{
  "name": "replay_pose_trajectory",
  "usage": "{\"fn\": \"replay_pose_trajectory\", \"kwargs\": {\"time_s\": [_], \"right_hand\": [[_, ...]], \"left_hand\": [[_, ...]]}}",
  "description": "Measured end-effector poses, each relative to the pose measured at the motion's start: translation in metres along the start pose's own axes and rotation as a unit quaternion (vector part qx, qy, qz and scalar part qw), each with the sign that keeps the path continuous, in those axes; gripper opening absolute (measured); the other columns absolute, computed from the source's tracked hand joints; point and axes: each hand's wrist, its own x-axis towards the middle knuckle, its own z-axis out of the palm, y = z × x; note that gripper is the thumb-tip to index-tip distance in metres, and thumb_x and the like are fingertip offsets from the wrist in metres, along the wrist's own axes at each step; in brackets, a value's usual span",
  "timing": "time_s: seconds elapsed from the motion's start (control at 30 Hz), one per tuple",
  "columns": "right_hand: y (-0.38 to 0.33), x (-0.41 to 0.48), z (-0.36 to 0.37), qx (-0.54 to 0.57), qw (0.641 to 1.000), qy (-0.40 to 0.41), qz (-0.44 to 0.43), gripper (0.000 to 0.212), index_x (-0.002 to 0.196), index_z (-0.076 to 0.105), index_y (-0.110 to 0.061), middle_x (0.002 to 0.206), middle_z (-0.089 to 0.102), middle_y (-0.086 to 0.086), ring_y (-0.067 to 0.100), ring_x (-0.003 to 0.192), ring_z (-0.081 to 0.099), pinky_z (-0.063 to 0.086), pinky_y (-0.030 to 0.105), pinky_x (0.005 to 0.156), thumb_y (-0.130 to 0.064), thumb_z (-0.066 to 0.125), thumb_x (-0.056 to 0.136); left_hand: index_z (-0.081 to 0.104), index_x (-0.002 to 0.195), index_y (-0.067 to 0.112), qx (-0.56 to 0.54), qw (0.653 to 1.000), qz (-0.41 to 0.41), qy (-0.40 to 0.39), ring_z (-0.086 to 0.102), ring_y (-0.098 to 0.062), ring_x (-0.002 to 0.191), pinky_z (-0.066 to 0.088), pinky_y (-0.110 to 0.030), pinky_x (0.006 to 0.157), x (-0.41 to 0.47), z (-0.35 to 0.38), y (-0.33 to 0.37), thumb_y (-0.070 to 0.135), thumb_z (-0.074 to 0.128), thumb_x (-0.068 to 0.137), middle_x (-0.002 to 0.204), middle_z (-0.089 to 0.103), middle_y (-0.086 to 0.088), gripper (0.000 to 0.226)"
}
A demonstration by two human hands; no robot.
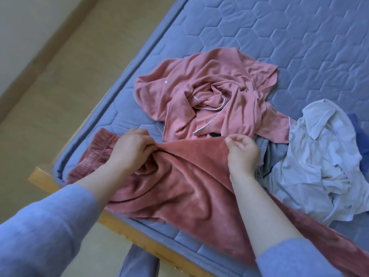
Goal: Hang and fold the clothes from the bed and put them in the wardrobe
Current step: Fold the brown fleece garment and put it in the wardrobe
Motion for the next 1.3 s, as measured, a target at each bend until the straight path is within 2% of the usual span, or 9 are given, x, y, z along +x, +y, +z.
{"fn": "replay_pose_trajectory", "kwargs": {"time_s": [0.2, 0.33, 0.5, 0.63, 0.77, 0.87, 1.0, 1.13, 1.3], "right_hand": [[0.005, 0.007, 0.002, -0.152, 0.985, -0.061, -0.049, 0.007, 0.09, 0.065, -0.019, 0.077, 0.068, -0.009, 0.016, 0.081, 0.065, 0.048, 0.031, 0.078, -0.025, 0.067, 0.088], [0.003, 0.001, 0.003, -0.194, 0.973, -0.093, -0.08, 0.011, 0.092, 0.059, -0.023, 0.073, 0.063, -0.014, 0.017, 0.082, 0.063, 0.041, 0.026, 0.073, -0.023, 0.068, 0.087], [-0.002, -0.011, 0.012, -0.244, 0.962, -0.065, -0.1, 0.017, 0.104, 0.061, -0.018, 0.1, 0.07, 0.005, 0.027, 0.098, 0.062, 0.043, 0.031, 0.081, -0.019, 0.066, 0.088], [-0.001, -0.013, 0.016, -0.255, 0.96, -0.052, -0.102, 0.019, 0.108, 0.061, -0.016, 0.106, 0.07, 0.008, 0.03, 0.102, 0.062, 0.044, 0.034, 0.085, -0.018, 0.064, 0.089], [-0.002, -0.011, 0.012, -0.206, 0.974, -0.031, -0.089, 0.015, 0.103, 0.063, -0.017, 0.101, 0.069, 0.006, 0.025, 0.099, 0.064, 0.045, 0.033, 0.086, -0.011, 0.063, 0.089], [-0.003, -0.01, 0.012, -0.146, 0.986, 0.024, -0.079, 0.014, 0.097, 0.062, -0.018, 0.095, 0.068, 0.003, 0.022, 0.097, 0.065, 0.045, 0.028, 0.083, -0.006, 0.06, 0.09], [-0.002, -0.014, 0.022, -0.16, 0.982, 0.058, -0.082, 0.014, 0.099, 0.065, -0.016, 0.096, 0.068, 0.003, 0.022, 0.099, 0.064, 0.039, 0.024, 0.079, -0.006, 0.058, 0.091], [0.001, -0.006, 0.018, -0.268, 0.955, 0.014, -0.126, 0.017, 0.109, 0.064, -0.013, 0.107, 0.071, 0.01, 0.031, 0.103, 0.061, 0.042, 0.034, 0.081, -0.012, 0.056, 0.094], [0.004, 0.006, 0.01, -0.395, 0.892, -0.03, -0.22, 0.019, 0.111, 0.062, -0.013, 0.112, 0.067, 0.013, 0.036, 0.102, 0.059, 0.042, 0.038, 0.074, -0.018, 0.05, 0.097]], "left_hand": [[0.058, 0.12, 0.007, 0.038, 0.993, -0.111, -0.02, 0.051, -0.033, 0.104, 0.041, -0.042, 0.091, -0.017, 0.002, -0.028, 0.051, 0.078, 0.071, 0.108, 0.056, -0.013, 0.069], [0.057, 0.118, 0.006, 0.053, 0.982, -0.168, 0.067, 0.046, -0.038, 0.109, 0.036, -0.047, 0.098, -0.049, -0.005, -0.05, 0.041, 0.078, 0.075, 0.114, 0.052, -0.018, 0.06], [0.048, 0.129, 0.002, 0.004, 0.95, -0.299, 0.091, 0.042, -0.042, 0.118, 0.031, -0.048, 0.103, -0.047, -0.007, -0.064, 0.038, 0.064, 0.089, 0.124, 0.048, -0.025, 0.057], [0.06, 0.097, 0.008, -0.06, 0.929, -0.355, 0.09, 0.059, -0.037, 0.097, 0.046, -0.042, 0.079, -0.018, -0.018, -0.076, 0.041, 0.068, 0.085, 0.098, 0.065, -0.015, 0.036], [0.059, 0.073, 0.015, -0.202, 0.871, -0.419, 0.16, 0.056, -0.026, 0.078, 0.038, -0.031, 0.068, -0.008, -0.024, -0.086, 0.033, 0.068, 0.082, 0.073, 0.06, -0.001, 0.022], [0.068, 0.095, 0.011, -0.22, 0.842, -0.451, 0.197, 0.061, -0.031, 0.098, 0.043, -0.034, 0.083, -0.013, -0.028, -0.101, 0.029, 0.06, 0.09, 0.097, 0.069, -0.011, 0.02], [0.063, 0.108, -0.002, -0.198, 0.852, -0.448, 0.182, 0.057, -0.04, 0.109, 0.042, -0.04, 0.09, -0.016, -0.022, -0.108, 0.029, 0.052, 0.097, 0.114, 0.063, -0.025, 0.034], [0.053, 0.108, 0.004, -0.193, 0.883, -0.418, 0.097, 0.056, -0.037, 0.106, 0.046, -0.045, 0.089, -0.026, -0.018, -0.105, 0.057, 0.062, 0.083, 0.114, 0.058, -0.018, 0.059], [0.056, 0.081, 0.017, -0.148, 0.917, -0.37, 0.037, 0.061, -0.028, 0.083, 0.054, -0.044, 0.078, -0.059, -0.018, -0.112, 0.063, 0.074, 0.068, 0.089, 0.06, -0.006, 0.052]]}}
